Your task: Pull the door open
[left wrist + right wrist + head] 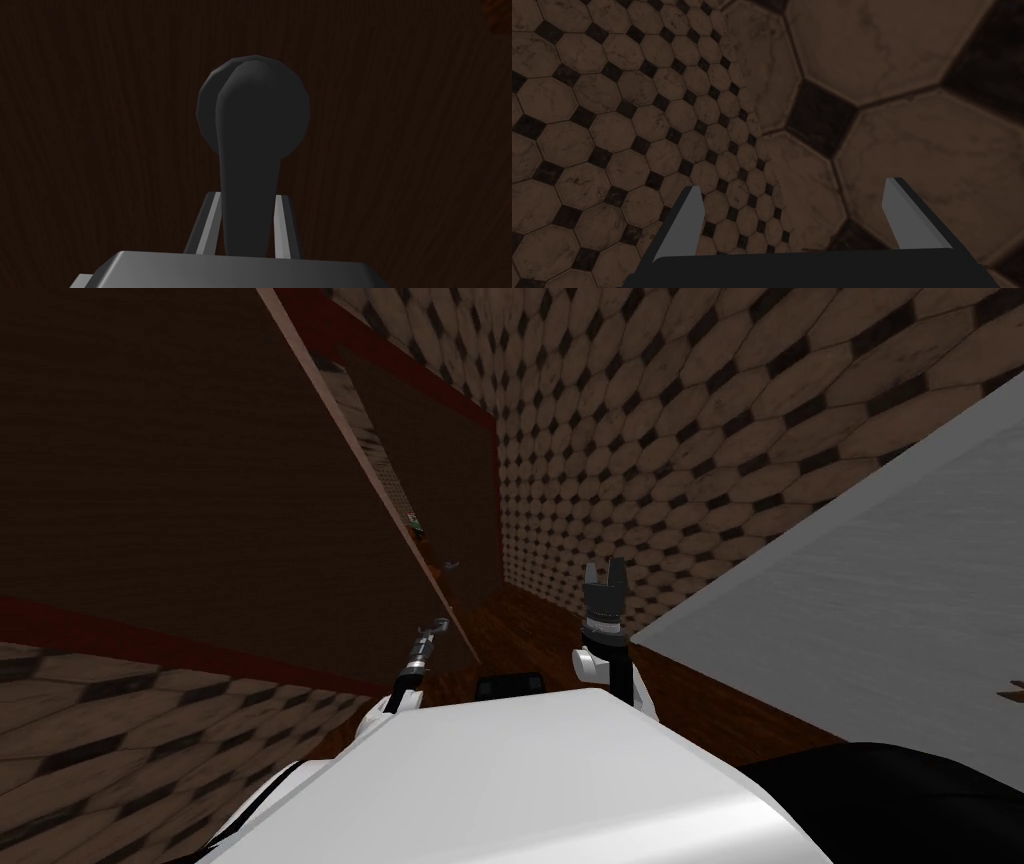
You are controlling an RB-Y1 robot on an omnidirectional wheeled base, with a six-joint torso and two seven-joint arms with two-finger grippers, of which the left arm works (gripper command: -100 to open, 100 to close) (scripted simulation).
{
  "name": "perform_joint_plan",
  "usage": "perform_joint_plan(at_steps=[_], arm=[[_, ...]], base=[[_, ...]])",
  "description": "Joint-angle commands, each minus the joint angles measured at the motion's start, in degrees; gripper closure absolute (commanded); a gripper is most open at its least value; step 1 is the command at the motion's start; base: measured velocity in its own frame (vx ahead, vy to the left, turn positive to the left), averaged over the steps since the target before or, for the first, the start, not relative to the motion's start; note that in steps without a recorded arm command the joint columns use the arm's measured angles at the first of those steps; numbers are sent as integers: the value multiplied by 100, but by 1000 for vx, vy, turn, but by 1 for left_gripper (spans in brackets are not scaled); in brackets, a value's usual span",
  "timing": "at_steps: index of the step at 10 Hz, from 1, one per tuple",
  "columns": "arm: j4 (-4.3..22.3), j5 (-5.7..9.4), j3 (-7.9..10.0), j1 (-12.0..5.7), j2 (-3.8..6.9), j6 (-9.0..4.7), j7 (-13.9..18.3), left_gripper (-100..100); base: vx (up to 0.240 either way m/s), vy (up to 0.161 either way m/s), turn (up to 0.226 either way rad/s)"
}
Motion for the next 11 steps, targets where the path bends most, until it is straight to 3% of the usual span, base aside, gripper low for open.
perform_joint_plan(at_steps=[1,2,6,8,9,11], arm=[[24,-25,-80,102,90,-167,118,100],[31,-32,-103,133,117,-217,153,100],[92,-96,-311,399,352,-652,459,100],[92,-96,-311,399,352,-652,459,100],[229,-96,-308,356,360,-689,475,100],[274,-119,-429,506,457,-948,582,100]], base=[[-128,7,-173],[-195,33,-142],[-195,36,-139],[-99,23,-17],[-20,4,18],[-148,40,-144]])
